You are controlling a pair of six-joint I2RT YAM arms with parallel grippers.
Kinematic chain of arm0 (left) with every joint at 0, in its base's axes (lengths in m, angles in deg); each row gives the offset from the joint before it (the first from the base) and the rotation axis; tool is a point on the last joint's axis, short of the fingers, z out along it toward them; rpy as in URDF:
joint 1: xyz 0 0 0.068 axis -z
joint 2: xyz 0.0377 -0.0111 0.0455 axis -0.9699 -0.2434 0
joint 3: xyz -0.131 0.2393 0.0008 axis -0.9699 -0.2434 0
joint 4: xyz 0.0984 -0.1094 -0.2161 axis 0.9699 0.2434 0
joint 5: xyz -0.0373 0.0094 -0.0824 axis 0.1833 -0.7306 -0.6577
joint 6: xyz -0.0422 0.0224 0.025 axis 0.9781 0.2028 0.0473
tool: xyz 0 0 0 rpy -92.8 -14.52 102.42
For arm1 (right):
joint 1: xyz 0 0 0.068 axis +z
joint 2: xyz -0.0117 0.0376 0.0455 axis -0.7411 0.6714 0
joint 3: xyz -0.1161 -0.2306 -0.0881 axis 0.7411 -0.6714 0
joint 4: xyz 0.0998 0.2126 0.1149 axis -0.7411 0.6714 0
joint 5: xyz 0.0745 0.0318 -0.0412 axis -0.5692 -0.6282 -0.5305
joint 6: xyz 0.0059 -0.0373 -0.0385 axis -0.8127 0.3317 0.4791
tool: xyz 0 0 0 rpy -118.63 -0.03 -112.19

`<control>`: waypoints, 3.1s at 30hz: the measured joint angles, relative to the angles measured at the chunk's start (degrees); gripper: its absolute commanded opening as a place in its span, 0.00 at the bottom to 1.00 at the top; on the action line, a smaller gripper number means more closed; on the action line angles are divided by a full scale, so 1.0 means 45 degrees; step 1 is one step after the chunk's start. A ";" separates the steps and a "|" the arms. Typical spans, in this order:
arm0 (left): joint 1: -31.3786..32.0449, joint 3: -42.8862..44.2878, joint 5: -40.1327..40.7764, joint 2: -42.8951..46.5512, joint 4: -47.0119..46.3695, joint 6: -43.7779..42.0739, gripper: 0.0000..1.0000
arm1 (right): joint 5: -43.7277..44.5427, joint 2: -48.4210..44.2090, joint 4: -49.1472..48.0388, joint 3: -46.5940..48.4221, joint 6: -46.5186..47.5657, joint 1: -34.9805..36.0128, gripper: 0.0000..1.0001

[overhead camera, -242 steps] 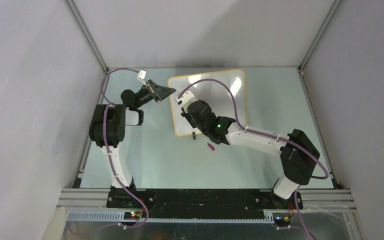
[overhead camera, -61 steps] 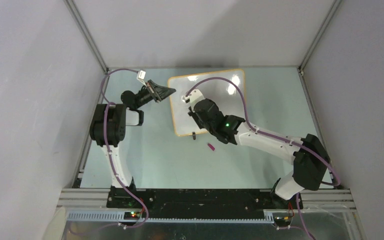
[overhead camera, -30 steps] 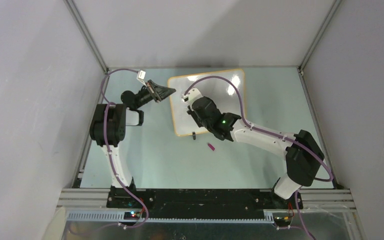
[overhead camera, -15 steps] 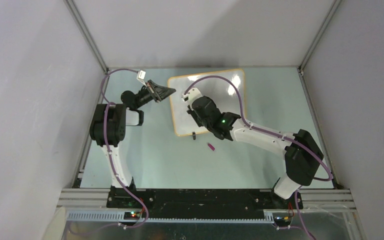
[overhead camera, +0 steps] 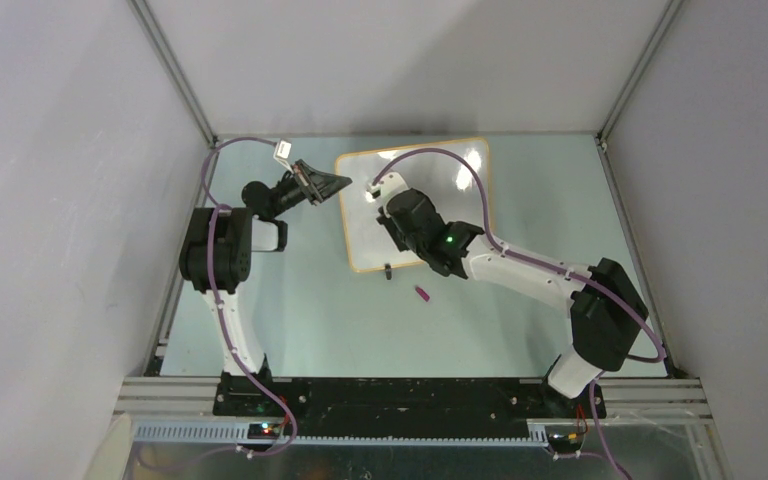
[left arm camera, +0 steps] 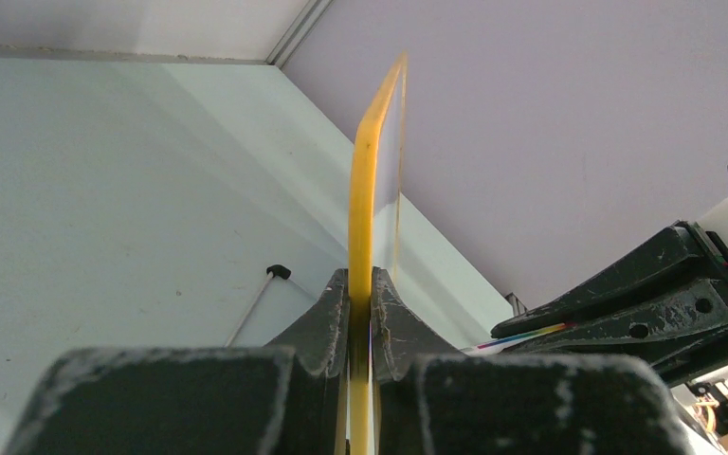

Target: Write a sentence on the whiteboard

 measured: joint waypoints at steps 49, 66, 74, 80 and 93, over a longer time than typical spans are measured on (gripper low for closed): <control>-0.0005 0.0000 0.0005 0.0000 -0.0005 0.0010 0.00 | -0.0316 0.0117 0.0398 0.0641 0.0058 -0.0384 0.00; -0.0015 0.0000 0.0000 0.0000 0.0000 0.0024 0.00 | -0.0121 0.0563 0.0559 0.1122 0.0233 0.0044 0.00; -0.0015 0.0000 0.0000 0.0000 0.0000 0.0019 0.00 | -0.0049 0.0578 0.0593 0.1093 0.0146 0.0121 0.00; -0.0015 0.0000 0.0000 -0.0005 0.0000 0.0019 0.00 | -0.0039 0.0559 0.0583 0.0709 -0.0034 0.0248 0.00; -0.0015 0.0000 -0.0005 0.0000 -0.0005 0.0024 0.00 | -0.0049 0.0165 0.0539 -0.0005 -0.0209 0.0117 0.00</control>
